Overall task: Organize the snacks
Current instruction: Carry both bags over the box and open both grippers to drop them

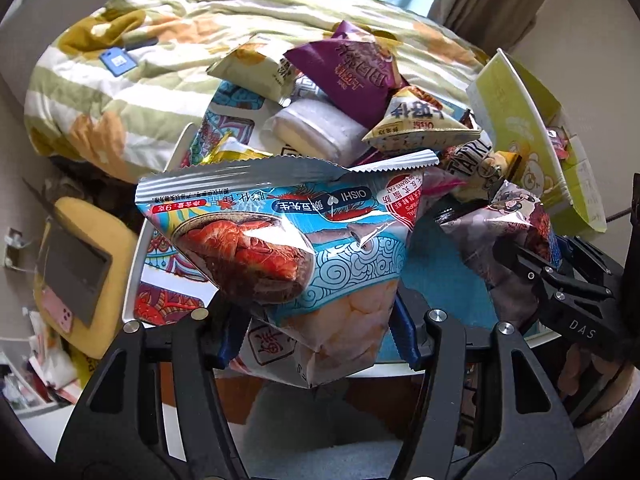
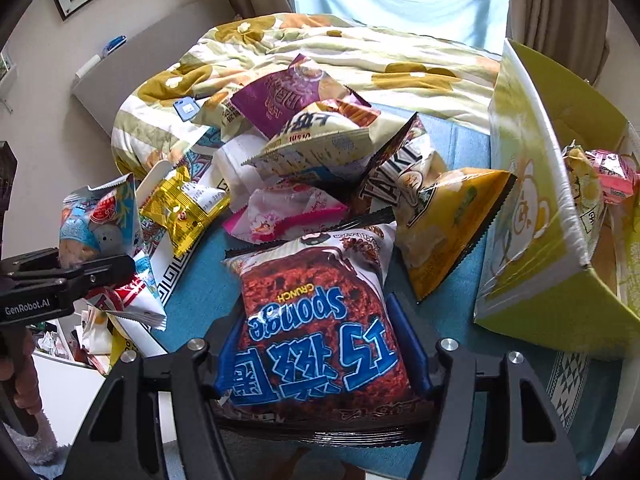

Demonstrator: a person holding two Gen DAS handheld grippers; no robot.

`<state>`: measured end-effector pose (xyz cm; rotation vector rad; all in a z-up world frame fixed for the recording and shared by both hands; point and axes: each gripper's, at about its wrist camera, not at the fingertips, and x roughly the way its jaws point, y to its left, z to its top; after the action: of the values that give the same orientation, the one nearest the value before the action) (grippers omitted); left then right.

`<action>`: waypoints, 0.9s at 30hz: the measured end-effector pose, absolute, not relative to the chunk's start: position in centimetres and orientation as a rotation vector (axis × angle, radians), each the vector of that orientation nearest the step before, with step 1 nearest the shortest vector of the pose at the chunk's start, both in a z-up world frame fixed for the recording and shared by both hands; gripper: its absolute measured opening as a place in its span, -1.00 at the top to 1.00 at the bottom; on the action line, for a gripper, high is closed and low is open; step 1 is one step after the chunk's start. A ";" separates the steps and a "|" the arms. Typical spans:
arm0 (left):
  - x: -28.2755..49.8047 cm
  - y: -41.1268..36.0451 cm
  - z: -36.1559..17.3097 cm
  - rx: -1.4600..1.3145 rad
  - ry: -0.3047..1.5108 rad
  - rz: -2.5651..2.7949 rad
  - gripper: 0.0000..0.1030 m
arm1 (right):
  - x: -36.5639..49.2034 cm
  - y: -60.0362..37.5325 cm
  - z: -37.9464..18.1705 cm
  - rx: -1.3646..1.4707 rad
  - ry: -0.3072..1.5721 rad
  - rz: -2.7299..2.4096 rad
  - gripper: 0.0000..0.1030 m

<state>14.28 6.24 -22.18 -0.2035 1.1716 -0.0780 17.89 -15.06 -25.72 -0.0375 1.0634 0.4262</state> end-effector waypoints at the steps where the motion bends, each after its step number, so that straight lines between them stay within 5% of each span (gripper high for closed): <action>1: 14.4 6.1 -21.6 -0.199 1.160 -0.088 -0.10 | 17.7 -15.3 -25.1 -0.028 1.052 0.424 -0.20; 14: 20.2 0.4 -13.5 -0.111 0.972 -0.308 -0.10 | 17.2 -20.4 -14.1 0.122 0.829 0.244 -0.19; 27: 24.1 -12.8 -10.1 -0.106 0.901 -0.485 -0.10 | 17.3 -32.3 -9.8 0.168 0.743 0.001 -0.19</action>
<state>24.13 -12.85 -10.10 -0.1062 0.9011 -0.4845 17.31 -32.35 -9.80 0.1681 0.7425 0.0006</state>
